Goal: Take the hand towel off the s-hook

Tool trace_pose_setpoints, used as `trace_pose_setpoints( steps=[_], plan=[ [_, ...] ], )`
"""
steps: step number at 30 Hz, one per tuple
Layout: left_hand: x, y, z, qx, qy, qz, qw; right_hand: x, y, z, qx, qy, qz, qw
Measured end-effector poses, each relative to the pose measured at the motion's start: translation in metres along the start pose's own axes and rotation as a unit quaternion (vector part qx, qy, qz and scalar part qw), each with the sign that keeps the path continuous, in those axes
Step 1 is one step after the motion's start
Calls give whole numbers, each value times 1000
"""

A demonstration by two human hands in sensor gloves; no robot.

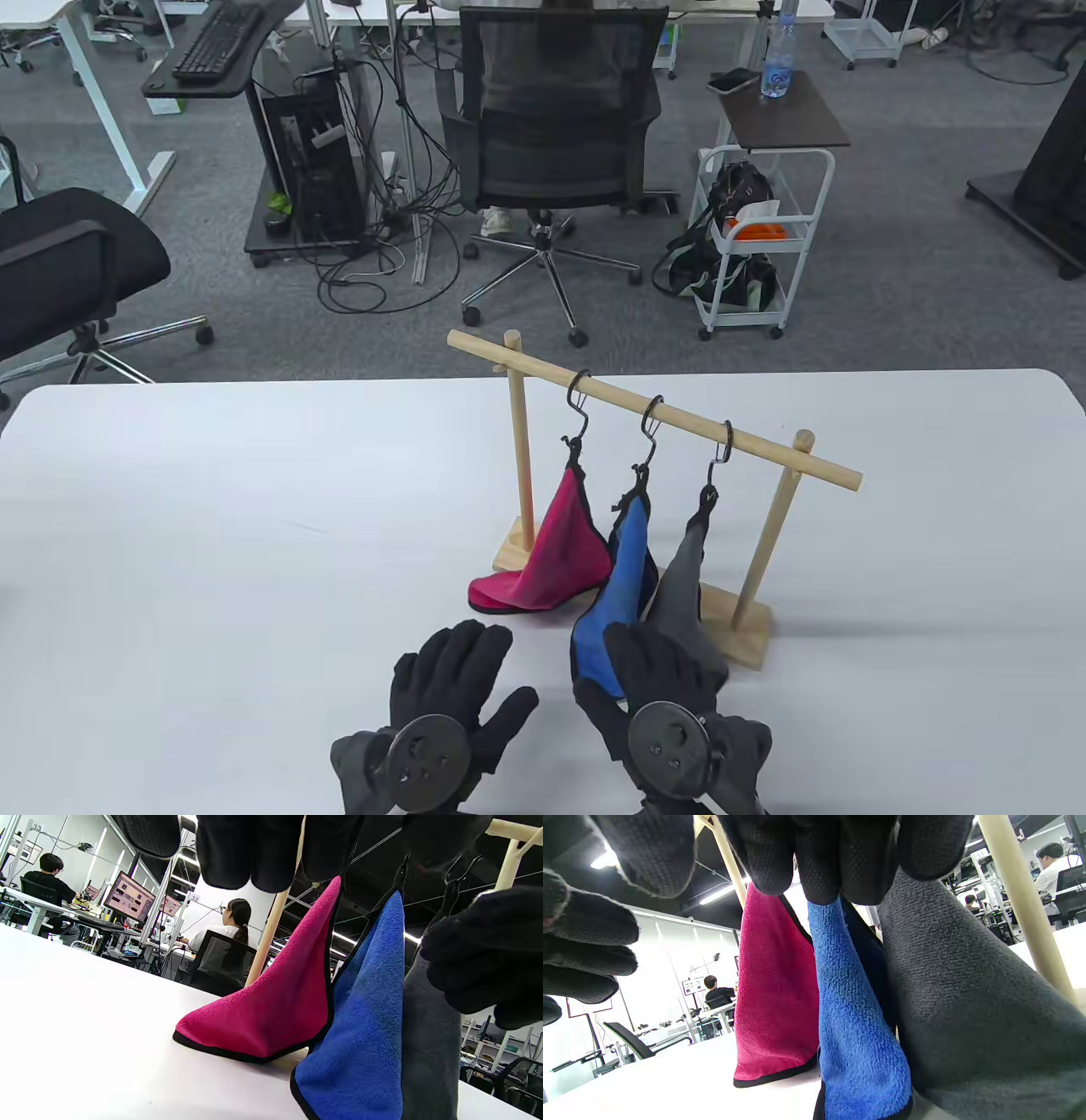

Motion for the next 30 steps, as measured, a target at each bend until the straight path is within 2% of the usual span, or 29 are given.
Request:
trace_pose_setpoints(
  steps=[23, 30],
  plan=[
    [4, 2, 0, -8, 5, -9, 1000, 2, -1, 2, 9, 14, -10, 1000],
    [6, 1, 1, -5, 7, -11, 1000, -3, -16, 2, 42, 8, -7, 999]
  ],
)
Point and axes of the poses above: the tracker on the back of each hand, its own x axis roughly to the little-finger side, its own z axis roughly from the wrist to the fingertips, y = z × x, the point moved 1 cm from there along z, roughly from the wrist to the fingertips, and after that the axes turned 8 degrees about z, right-handed, at the moved point
